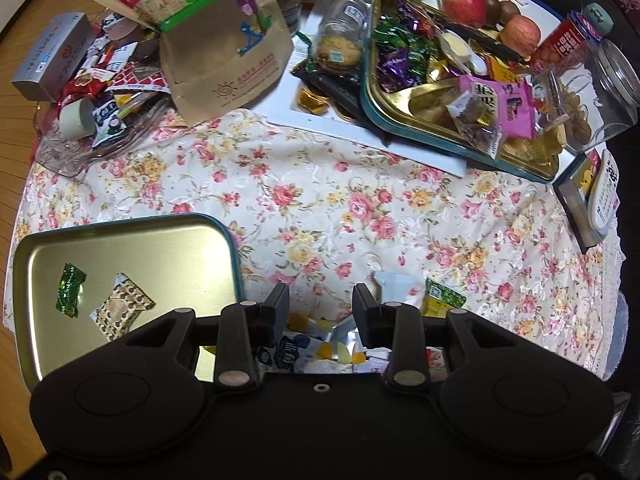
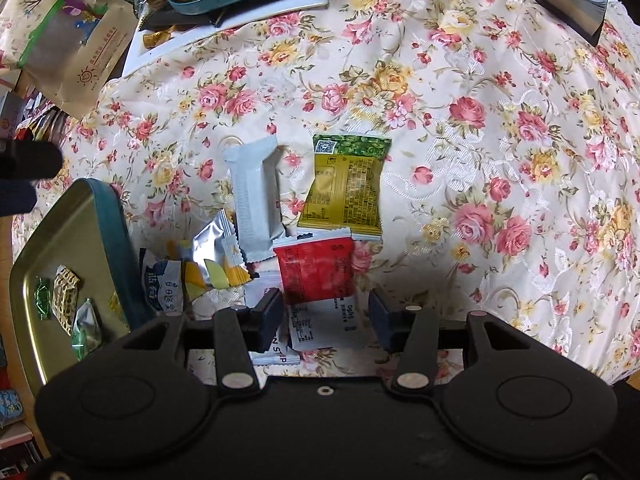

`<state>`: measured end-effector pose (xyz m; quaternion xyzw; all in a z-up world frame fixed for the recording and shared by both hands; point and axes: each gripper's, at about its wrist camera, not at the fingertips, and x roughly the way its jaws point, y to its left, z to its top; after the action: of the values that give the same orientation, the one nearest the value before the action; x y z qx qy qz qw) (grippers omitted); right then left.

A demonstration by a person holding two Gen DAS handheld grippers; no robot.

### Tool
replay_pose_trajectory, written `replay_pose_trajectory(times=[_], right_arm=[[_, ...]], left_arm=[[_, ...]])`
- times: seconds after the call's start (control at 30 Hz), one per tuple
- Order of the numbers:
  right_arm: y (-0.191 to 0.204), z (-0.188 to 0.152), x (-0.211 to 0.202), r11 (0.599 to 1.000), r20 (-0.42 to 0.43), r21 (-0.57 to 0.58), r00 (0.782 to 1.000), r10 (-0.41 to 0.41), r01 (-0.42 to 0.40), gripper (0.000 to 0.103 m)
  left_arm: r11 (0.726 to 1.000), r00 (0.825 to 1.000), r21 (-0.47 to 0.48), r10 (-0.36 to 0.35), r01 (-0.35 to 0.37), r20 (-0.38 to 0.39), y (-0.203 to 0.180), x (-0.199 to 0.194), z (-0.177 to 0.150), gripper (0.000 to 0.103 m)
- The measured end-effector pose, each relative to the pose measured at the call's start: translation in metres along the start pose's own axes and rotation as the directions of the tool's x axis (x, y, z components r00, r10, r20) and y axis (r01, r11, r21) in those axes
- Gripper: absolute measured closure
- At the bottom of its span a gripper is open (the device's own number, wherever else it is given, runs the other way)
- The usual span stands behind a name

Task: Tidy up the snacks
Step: 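Release the green bag onto the tray with the right gripper and withdraw, then grasp the white bar with the left gripper while the right grasps a red-white packet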

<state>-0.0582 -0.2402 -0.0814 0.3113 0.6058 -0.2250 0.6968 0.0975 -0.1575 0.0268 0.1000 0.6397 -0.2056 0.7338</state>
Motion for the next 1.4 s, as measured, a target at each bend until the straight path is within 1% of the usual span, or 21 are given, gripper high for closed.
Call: replay_pose_trajectory(times=[0.13,0.27,0.37,0.4,0.53,0.6,0.63,0.7,0.8,0.93,1.07,1.2,1.23,1.33,1.4], right_arm=[[0.002,-0.001,0.004,1.000,0.016,0.001,1.000,-0.011,0.011,0.047],[0.006,-0.003,0.013,1.000,-0.002,-0.009,1.000,-0.023,0.023,0.047],[0.008,-0.005,0.018,0.999,-0.008,-0.027,0.999,-0.041,0.041,0.053],[0.009,-0.006,0.019,0.999,-0.012,-0.034,0.999,-0.039,0.039,0.059],[0.011,-0.008,0.014,0.997,-0.008,-0.075,0.999,-0.031,0.030,0.062],[0.008,-0.008,0.010,0.997,-0.007,-0.076,1.000,-0.019,0.018,0.063],[0.006,-0.007,0.007,0.998,-0.006,-0.070,1.000,-0.011,0.011,0.067],[0.000,-0.006,-0.003,0.998,0.001,-0.064,1.000,-0.010,0.010,0.068],[-0.010,-0.003,-0.015,0.998,0.040,-0.061,0.999,-0.024,0.027,0.068],[-0.030,0.003,-0.026,0.999,0.067,-0.019,0.997,-0.040,0.041,0.068],[-0.053,0.008,-0.035,0.998,0.065,0.051,0.998,-0.027,0.023,0.068],[-0.064,0.010,-0.046,0.996,0.077,0.085,0.997,-0.003,-0.004,0.068],[-0.066,0.011,-0.049,0.996,0.082,0.089,0.997,0.002,-0.009,0.068],[-0.072,0.013,-0.060,0.993,0.101,0.110,0.995,0.022,-0.033,0.068],[-0.075,0.014,-0.066,0.992,0.111,0.118,0.993,0.038,-0.052,0.068]], left_arm=[[1.000,1.000,0.028,0.012,-0.012,-0.001,-0.010,0.003,-0.003,0.060],[0.999,1.000,0.040,0.020,-0.019,-0.009,-0.016,0.007,-0.004,0.060],[0.999,1.000,0.046,0.028,-0.027,-0.013,-0.018,0.009,-0.005,0.060],[0.998,0.999,0.047,0.029,-0.029,-0.013,-0.018,0.010,-0.005,0.060],[0.998,0.999,0.060,0.030,-0.029,-0.016,-0.024,0.012,-0.005,0.060],[0.997,0.999,0.067,0.031,-0.030,-0.020,-0.027,0.014,-0.005,0.060],[0.997,0.999,0.070,0.034,-0.032,-0.021,-0.028,0.015,-0.006,0.060],[0.997,0.999,0.076,0.037,-0.035,-0.026,-0.030,0.018,-0.006,0.060],[0.996,0.998,0.084,0.043,-0.040,-0.036,-0.035,0.023,-0.007,0.060],[0.994,0.997,0.102,0.057,-0.051,-0.054,-0.044,0.034,-0.009,0.060],[0.989,0.995,0.130,0.074,-0.064,-0.073,-0.057,0.049,-0.015,0.060],[0.986,0.990,0.145,0.098,-0.084,-0.099,-0.068,0.071,-0.021,0.060],[0.987,0.990,0.140,0.092,-0.077,-0.107,-0.069,0.075,-0.023,0.060],[0.993,0.992,0.118,0.036,-0.021,-0.123,-0.072,0.081,-0.026,0.060],[0.993,0.993,0.117,0.023,-0.009,-0.119,-0.075,0.082,-0.027,0.060]])
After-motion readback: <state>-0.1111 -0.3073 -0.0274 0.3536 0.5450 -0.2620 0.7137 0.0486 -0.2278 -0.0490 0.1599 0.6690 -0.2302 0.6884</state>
